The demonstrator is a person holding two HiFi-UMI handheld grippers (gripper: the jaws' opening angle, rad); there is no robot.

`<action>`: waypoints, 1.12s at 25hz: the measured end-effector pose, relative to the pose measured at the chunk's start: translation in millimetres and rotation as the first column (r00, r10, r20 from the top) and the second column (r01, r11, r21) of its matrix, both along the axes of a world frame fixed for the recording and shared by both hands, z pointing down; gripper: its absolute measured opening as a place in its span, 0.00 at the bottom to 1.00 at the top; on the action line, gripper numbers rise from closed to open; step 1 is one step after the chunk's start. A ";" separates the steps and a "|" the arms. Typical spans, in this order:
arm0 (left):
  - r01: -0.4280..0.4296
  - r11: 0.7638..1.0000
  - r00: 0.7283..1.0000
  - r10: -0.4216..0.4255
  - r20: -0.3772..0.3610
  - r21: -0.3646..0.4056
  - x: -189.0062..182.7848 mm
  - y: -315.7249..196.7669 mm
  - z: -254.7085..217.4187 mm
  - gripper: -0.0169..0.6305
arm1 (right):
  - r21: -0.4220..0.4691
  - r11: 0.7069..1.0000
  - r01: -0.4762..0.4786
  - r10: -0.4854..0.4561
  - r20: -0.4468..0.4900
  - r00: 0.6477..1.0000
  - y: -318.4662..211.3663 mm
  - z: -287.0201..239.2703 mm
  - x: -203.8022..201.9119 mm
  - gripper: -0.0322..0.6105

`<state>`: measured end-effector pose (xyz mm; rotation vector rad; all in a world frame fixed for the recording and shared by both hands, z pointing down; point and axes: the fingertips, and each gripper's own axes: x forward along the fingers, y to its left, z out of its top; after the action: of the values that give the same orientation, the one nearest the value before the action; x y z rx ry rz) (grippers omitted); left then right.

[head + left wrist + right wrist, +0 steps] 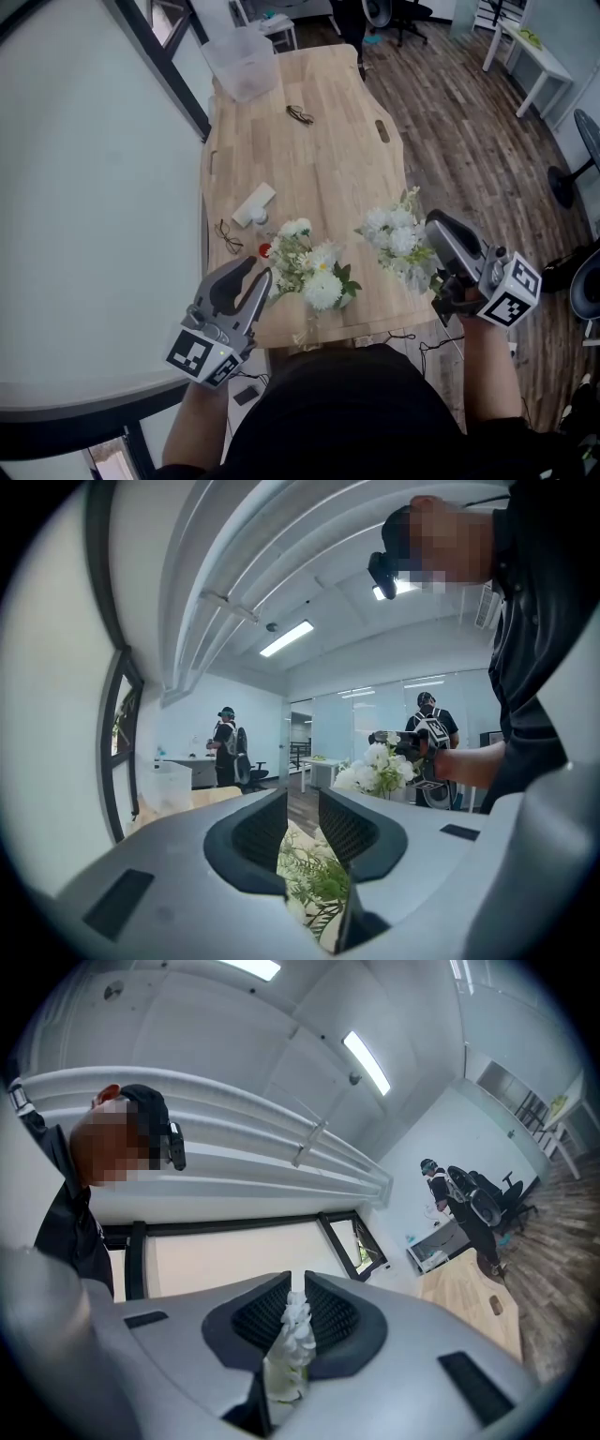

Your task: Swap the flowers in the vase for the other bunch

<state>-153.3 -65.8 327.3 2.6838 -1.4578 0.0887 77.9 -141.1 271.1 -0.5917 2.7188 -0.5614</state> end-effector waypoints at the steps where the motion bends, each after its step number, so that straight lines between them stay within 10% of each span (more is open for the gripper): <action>1: 0.011 1.000 1.000 -0.011 0.002 0.009 -4.6 0.7 -0.5 0.16 | 0.000 1.000 0.000 0.000 0.000 1.000 -0.1 0.0 0.0 0.15; 28: 0.198 0.980 0.980 -0.199 -0.019 -0.029 -65.3 -1.2 10.9 0.06 | 0.010 1.000 -0.001 0.002 -0.056 0.998 -16.9 11.4 -14.1 0.14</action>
<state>-218.6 -67.1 338.2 2.4938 -1.6955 0.0639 63.8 -158.0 282.6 -0.6156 2.7713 -0.5390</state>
